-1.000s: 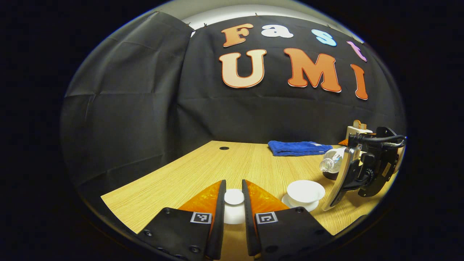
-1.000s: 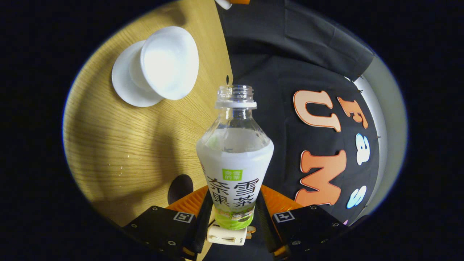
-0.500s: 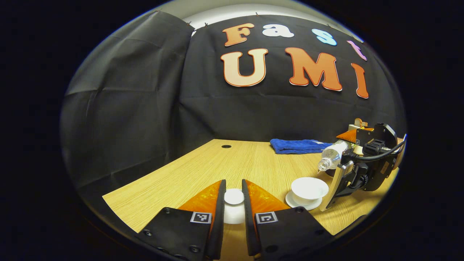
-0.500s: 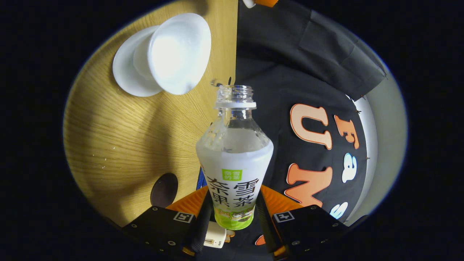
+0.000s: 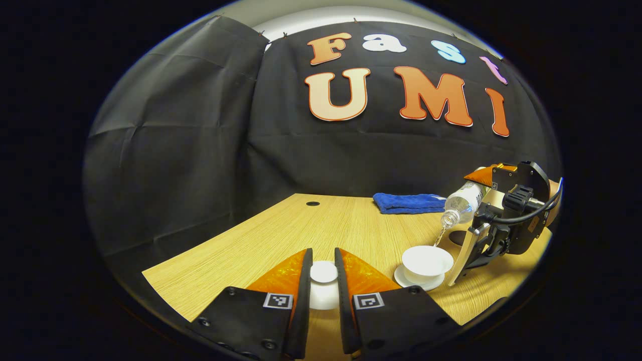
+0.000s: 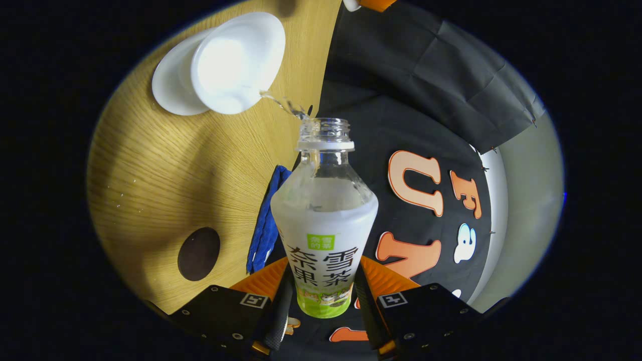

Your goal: Open the teacup lid with one hand, grasp the water bottle and pour water into the teacup with the other hand; after pouring, place the water bottle on the coaster and then close the teacup lid.

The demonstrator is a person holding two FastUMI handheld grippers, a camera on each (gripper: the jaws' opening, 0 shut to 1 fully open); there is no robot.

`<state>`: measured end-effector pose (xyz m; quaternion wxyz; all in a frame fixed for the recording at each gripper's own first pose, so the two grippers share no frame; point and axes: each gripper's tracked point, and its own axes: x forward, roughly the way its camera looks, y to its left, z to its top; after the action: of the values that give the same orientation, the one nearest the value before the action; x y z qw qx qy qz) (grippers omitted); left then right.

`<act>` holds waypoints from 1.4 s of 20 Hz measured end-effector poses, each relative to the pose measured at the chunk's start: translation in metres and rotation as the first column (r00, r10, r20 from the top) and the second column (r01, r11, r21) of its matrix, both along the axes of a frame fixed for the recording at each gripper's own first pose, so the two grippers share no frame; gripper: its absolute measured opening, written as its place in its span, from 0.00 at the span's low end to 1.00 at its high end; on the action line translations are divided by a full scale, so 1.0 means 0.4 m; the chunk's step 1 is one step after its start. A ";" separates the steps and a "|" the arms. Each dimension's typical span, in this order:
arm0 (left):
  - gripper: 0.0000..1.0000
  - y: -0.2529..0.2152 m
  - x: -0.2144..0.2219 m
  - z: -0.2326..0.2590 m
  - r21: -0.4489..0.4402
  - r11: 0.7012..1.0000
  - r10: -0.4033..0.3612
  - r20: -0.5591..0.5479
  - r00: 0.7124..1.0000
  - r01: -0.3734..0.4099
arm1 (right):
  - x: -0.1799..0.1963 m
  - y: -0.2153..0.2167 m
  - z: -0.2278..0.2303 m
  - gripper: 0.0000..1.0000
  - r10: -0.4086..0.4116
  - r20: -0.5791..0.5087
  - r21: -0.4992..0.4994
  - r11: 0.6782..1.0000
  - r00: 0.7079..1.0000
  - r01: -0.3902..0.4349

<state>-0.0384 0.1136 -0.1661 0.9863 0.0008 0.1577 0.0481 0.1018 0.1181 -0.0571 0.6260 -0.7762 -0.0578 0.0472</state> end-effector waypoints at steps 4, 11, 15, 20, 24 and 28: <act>0.30 -0.004 -0.004 0.002 -0.003 1.000 -0.001 0.003 1.000 0.001 | 0.007 0.008 0.038 0.65 0.027 0.058 -0.048 0.999 0.998 -0.024; 0.30 -0.006 -0.001 0.002 -0.005 1.000 0.001 0.008 1.000 -0.001 | 0.006 0.015 0.091 0.65 0.062 0.149 -0.104 0.993 0.987 -0.047; 0.30 -0.005 -0.001 0.005 -0.004 1.000 0.000 0.019 1.000 0.000 | 0.002 0.022 0.114 0.65 0.083 0.191 -0.132 0.990 0.978 -0.058; 0.30 -0.003 -0.006 0.010 -0.003 1.000 0.004 0.028 1.000 -0.004 | -0.007 0.041 0.117 0.65 0.116 0.207 -0.161 0.983 0.971 -0.084; 0.30 -0.002 -0.008 0.013 -0.001 1.000 0.009 0.032 0.999 -0.009 | -0.018 0.055 0.098 0.65 0.140 0.208 -0.194 0.976 0.968 -0.100; 0.30 -0.003 -0.010 0.014 -0.003 1.000 0.008 0.037 0.999 -0.008 | -0.029 0.070 0.073 0.65 0.154 0.189 -0.196 0.974 0.970 -0.116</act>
<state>-0.0422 0.1125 -0.1605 0.9889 -0.0019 0.1392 0.0520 0.0903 0.1459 -0.0281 0.5379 -0.8256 -0.1698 0.0154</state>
